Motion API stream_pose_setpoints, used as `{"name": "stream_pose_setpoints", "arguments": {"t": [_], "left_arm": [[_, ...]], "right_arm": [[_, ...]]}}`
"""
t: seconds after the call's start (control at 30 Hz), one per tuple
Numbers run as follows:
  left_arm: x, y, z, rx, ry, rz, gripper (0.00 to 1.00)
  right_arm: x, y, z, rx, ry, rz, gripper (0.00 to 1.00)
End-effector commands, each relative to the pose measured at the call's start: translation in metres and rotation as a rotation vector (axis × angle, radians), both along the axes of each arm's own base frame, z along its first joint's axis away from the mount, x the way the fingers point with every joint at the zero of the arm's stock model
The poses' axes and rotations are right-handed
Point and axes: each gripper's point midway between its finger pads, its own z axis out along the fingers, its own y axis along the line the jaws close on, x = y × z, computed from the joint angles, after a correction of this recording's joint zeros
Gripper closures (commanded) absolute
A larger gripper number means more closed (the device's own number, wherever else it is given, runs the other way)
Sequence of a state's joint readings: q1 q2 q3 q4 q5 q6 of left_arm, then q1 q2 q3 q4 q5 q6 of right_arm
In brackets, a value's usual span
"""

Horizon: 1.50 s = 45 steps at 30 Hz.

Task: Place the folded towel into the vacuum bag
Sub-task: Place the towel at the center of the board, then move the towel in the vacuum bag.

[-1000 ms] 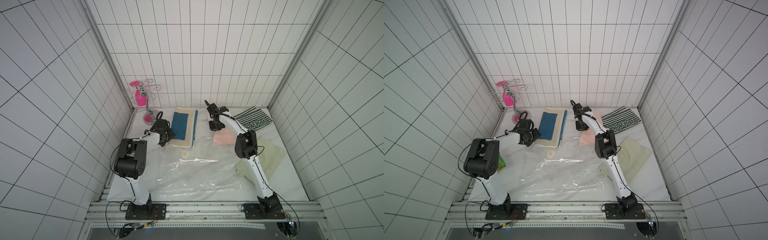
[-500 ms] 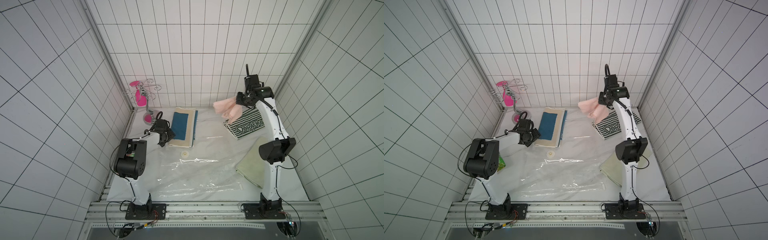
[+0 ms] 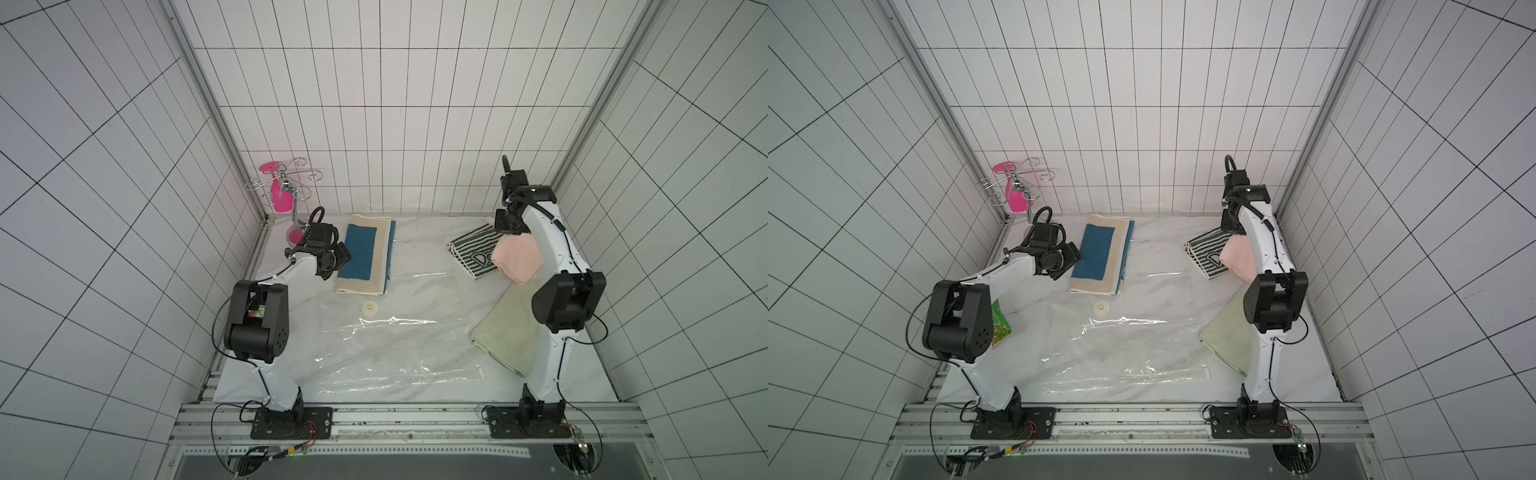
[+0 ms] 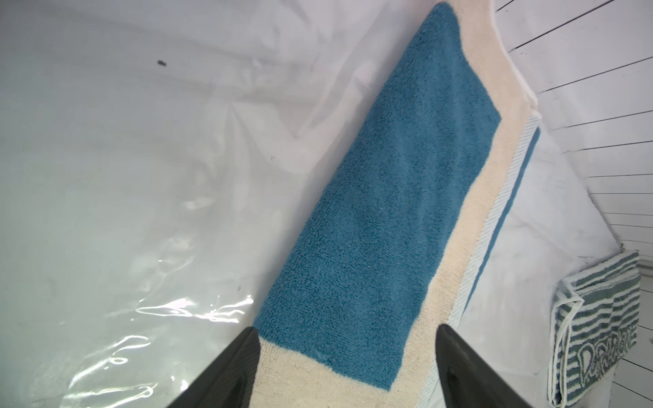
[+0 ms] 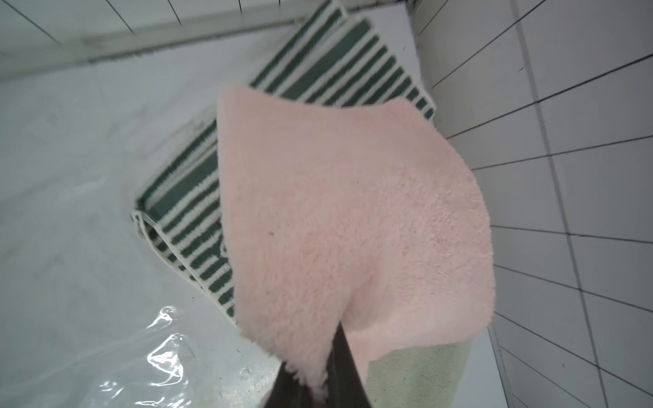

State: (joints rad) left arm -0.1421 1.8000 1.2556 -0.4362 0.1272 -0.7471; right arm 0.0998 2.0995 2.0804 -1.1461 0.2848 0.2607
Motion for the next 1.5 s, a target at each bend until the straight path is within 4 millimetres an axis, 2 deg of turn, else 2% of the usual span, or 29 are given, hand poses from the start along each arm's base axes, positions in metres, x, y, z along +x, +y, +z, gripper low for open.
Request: {"name": "stream_pose_setpoints", "arguments": {"t": [0.0,0.03,0.1,0.2,0.27,0.3,0.33,0.37,0.47,0.6,0.77,0.9,0.97,1.17,1.27,1.3,1.37,1.47], "left_arm": [[0.003,0.010,0.020,0.069,-0.039,-0.035,0.20],[0.005,0.014,0.023,0.090,-0.047,-0.044,0.19],[0.011,0.017,0.027,0.141,-0.057,-0.077,0.19],[0.019,0.020,0.021,0.227,-0.038,-0.116,0.17],[0.026,0.016,0.011,0.239,-0.016,-0.149,0.14],[0.029,0.013,0.004,0.232,0.004,-0.160,0.14],[0.033,0.009,0.000,0.220,0.014,-0.174,0.14],[0.035,0.006,-0.006,0.206,0.033,-0.187,0.14],[0.039,0.003,-0.020,0.213,0.087,-0.208,0.15],[0.028,0.007,-0.038,0.242,0.149,-0.209,0.19],[0.018,0.000,-0.057,0.230,0.203,-0.237,0.29],[0.013,-0.014,-0.065,0.205,0.232,-0.264,0.38],[0.009,-0.020,-0.069,0.189,0.241,-0.273,0.43],[0.008,-0.037,-0.077,0.092,0.264,-0.305,0.71],[0.013,-0.051,-0.062,0.014,0.249,-0.322,0.95],[0.013,-0.055,-0.054,-0.011,0.244,-0.323,1.00],[0.010,-0.061,-0.038,-0.045,0.237,-0.328,1.00],[-0.006,-0.061,-0.031,-0.064,0.254,-0.322,1.00]], "right_arm": [[-0.039,0.015,-0.083,0.022,0.205,-0.027,0.99],[-0.041,0.018,-0.093,0.058,0.209,-0.035,0.96],[-0.041,0.020,-0.098,0.076,0.206,-0.042,0.88],[-0.038,0.034,-0.096,0.154,0.197,-0.021,0.65],[-0.035,0.045,-0.092,0.218,0.179,-0.007,0.49],[-0.035,0.049,-0.089,0.236,0.172,-0.003,0.38],[-0.035,0.051,-0.084,0.247,0.163,0.001,0.21],[-0.035,0.054,-0.079,0.250,0.153,0.006,0.19],[-0.038,0.051,-0.056,0.211,0.113,0.007,0.18],[-0.043,0.056,-0.025,0.187,0.036,0.031,0.19],[-0.049,0.111,-0.007,0.328,-0.031,0.097,0.23],[-0.057,0.156,-0.008,0.388,-0.027,0.158,0.28],[-0.060,0.170,-0.014,0.424,-0.022,0.164,0.30],[-0.067,0.200,-0.032,0.590,0.009,0.143,0.34],[-0.068,0.208,-0.035,0.645,0.011,0.134,0.35],[-0.068,0.209,-0.036,0.654,0.013,0.132,0.35],[-0.068,0.214,-0.037,0.684,0.023,0.129,0.36],[-0.061,0.244,-0.040,0.823,0.014,0.147,0.35]]}}
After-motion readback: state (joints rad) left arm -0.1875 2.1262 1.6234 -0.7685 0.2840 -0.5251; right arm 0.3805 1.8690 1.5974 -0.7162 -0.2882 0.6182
